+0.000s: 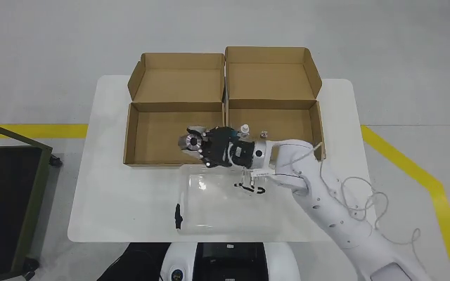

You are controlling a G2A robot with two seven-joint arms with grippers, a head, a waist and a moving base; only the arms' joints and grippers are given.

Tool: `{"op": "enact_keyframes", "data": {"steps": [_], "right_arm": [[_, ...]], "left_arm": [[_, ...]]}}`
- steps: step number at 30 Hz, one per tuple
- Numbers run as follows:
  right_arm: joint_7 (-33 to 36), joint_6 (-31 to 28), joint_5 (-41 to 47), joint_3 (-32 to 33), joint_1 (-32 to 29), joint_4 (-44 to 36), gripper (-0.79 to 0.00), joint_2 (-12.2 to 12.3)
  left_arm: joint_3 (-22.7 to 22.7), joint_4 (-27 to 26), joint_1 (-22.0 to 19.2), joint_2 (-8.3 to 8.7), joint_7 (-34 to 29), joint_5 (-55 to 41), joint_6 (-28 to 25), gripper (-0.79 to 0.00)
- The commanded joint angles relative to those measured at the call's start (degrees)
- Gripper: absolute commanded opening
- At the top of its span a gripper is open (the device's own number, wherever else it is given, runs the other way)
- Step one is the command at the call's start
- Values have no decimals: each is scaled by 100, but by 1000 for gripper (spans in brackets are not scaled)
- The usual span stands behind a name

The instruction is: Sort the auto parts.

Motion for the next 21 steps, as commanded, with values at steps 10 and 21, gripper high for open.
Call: {"op": "enact_keyframes", "data": {"steps": [10, 21], "right_arm": [[498, 351, -38, -910, 1017, 1387, -785, -441], [1215, 387, 46, -1620, 1743, 2481, -785, -922]], "left_arm": [[0, 0, 0, 0, 0, 0, 0, 0], [0, 0, 0, 0, 0, 0, 0, 0]]}}
